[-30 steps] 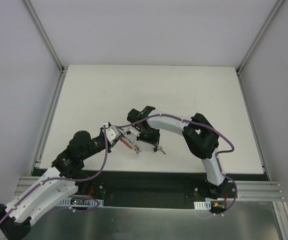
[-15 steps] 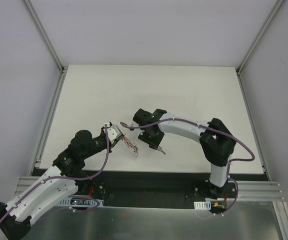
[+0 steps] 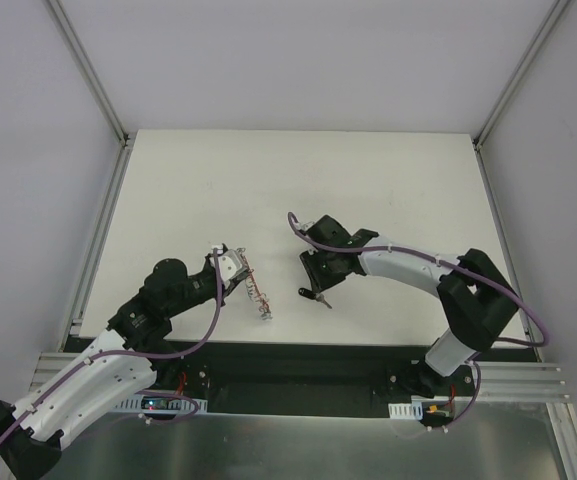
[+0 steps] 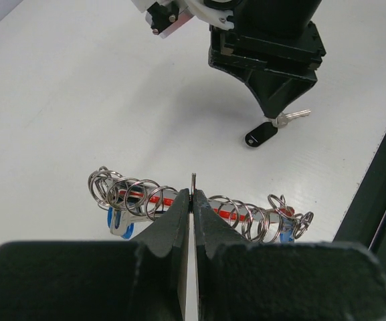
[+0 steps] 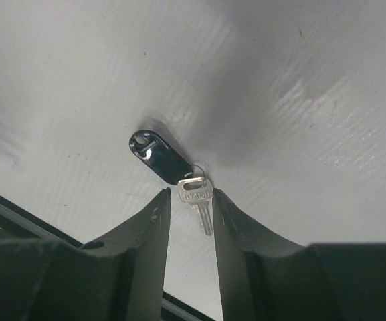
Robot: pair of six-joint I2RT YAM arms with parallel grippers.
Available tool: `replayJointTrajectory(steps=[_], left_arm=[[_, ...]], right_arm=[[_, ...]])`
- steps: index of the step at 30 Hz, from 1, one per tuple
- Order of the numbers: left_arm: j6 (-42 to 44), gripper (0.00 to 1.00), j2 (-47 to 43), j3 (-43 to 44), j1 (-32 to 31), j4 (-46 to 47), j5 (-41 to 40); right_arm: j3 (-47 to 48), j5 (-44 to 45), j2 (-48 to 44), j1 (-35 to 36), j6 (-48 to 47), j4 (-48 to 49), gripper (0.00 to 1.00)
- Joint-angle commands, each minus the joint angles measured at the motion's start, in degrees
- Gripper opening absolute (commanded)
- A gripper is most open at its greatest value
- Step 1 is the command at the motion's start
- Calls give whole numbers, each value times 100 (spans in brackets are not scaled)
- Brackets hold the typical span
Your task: Put the keys on the keyring
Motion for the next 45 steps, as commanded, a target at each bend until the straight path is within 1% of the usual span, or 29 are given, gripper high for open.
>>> replayJointTrajectory(steps=[1, 7, 13, 16, 29, 33, 37, 40, 45], left_arm=[[2, 0, -56, 137, -31, 301, 149], [-7, 0, -126, 119, -31, 301, 176], [20, 0, -83, 146, -39, 301, 228], [28, 0, -47, 163, -31, 301, 255], [29, 0, -56, 163, -31, 301, 264], [28, 0, -56, 163, -31, 301, 255], [29, 0, -39, 163, -39, 301, 264], [29, 0, -38, 163, -31, 301, 264], [20, 0, -74, 155, -31, 301, 237]], right_arm=[[142, -425, 195, -122, 365, 508, 33], [72, -363, 318, -167, 436, 438, 30], [45, -249, 292, -158, 348, 228, 29], [115, -302, 388, -141, 269, 35, 28], [256, -223, 784, 0, 163, -177, 26], [423, 92, 995, 201, -100, -405, 23], [581, 339, 1179, 378, -215, -607, 18], [651, 514, 1259, 474, -311, -660, 18], [880, 454, 1049, 501, -513, -775, 21]])
